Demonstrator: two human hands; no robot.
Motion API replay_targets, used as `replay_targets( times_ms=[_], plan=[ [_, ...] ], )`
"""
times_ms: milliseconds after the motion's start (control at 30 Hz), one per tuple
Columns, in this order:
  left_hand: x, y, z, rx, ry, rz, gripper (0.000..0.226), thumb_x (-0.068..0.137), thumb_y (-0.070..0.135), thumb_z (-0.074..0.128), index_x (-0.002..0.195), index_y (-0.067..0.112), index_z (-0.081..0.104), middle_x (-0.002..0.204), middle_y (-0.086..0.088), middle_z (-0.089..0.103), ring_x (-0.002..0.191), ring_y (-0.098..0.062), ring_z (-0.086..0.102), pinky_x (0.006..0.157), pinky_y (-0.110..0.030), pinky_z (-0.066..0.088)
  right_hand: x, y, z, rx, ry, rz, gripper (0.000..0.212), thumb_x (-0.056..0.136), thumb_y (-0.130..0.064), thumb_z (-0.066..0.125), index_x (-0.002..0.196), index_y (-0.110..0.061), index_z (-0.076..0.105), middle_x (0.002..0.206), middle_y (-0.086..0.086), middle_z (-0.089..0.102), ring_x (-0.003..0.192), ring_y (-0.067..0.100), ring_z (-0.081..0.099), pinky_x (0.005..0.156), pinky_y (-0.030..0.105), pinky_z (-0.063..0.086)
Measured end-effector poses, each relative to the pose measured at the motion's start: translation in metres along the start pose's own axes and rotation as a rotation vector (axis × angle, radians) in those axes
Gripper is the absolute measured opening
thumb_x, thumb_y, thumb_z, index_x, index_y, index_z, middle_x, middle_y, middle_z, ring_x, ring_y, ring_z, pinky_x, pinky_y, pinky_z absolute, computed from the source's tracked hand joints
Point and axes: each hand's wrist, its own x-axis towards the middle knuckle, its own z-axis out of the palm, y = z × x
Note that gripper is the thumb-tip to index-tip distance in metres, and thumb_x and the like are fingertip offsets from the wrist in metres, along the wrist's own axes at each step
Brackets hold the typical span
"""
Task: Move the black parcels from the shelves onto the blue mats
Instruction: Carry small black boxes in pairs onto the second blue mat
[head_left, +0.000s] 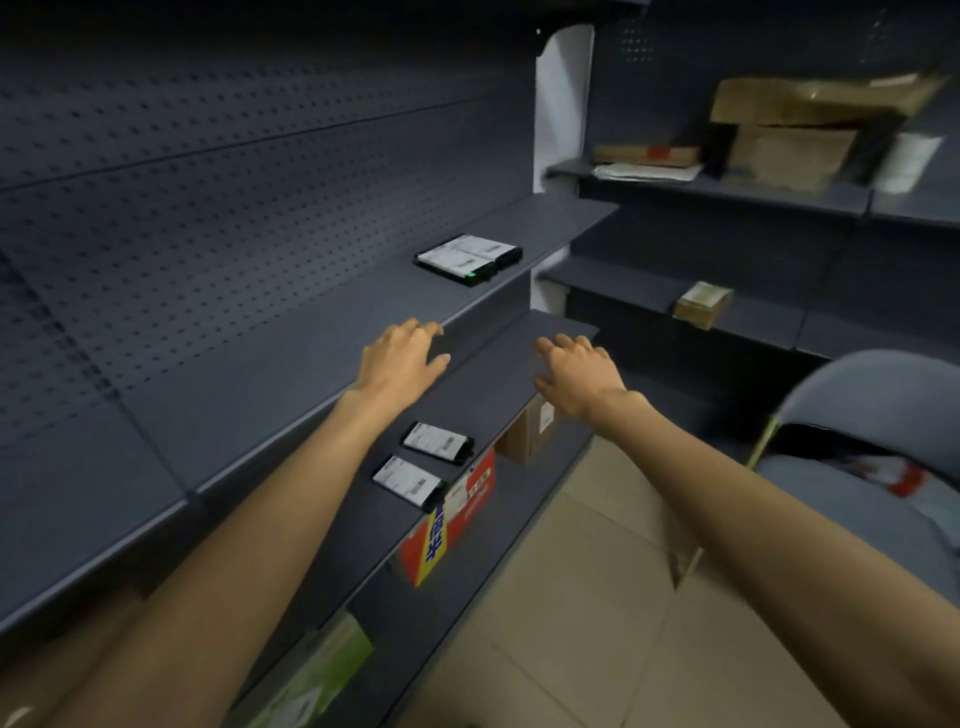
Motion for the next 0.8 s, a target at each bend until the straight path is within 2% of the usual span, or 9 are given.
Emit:
replay_targets(
  times_ms=[167, 400, 600, 800],
  plan=[
    [0.095, 0.018, 0.030, 0.001, 0.008, 0.034, 0.048, 0.097, 0.045, 0.053, 0.137, 0.018, 0.051, 0.128, -0.010, 0.057, 0.117, -0.033, 0.055, 0.081, -0.044, 0.049, 0.075, 0.052, 0.006, -0.024, 0.001, 0.010, 0.041, 0.095, -0.031, 0.049, 0.133, -0.015, 0.046, 0.131, 0.012, 0.051, 0.122, 0.035, 0.045, 0.098, 0.045, 0.039],
    [0.227, 0.020, 0.060, 0.001, 0.014, -0.026, 0.047, 0.096, 0.044, 0.054, 0.134, 0.016, 0.053, 0.126, -0.010, 0.059, 0.116, -0.031, 0.056, 0.082, -0.045, 0.049, 0.211, 0.107, -0.007, -0.031, 0.021, -0.036, 0.042, 0.096, -0.030, 0.048, 0.135, -0.015, 0.046, 0.133, 0.012, 0.051, 0.123, 0.035, 0.045, 0.100, 0.047, 0.040],
    [0.292, 0.014, 0.091, 0.016, -0.014, -0.120, 0.042, 0.095, 0.026, 0.054, 0.136, 0.017, 0.053, 0.128, -0.009, 0.059, 0.115, -0.031, 0.056, 0.082, -0.048, 0.052, 0.296, 0.131, 0.017, 0.018, -0.012, -0.121, 0.040, 0.097, -0.030, 0.048, 0.133, -0.014, 0.047, 0.132, 0.013, 0.052, 0.123, 0.037, 0.046, 0.099, 0.048, 0.040],
    [0.333, 0.008, 0.123, 0.009, -0.018, -0.282, 0.041, 0.099, 0.041, 0.049, 0.133, 0.019, 0.054, 0.131, -0.008, 0.056, 0.121, -0.030, 0.053, 0.086, -0.049, 0.051, 0.383, 0.133, 0.045, 0.103, -0.045, -0.289, 0.045, 0.099, -0.030, 0.049, 0.140, -0.015, 0.040, 0.141, 0.012, 0.044, 0.129, 0.036, 0.040, 0.103, 0.047, 0.040]
  ],
)
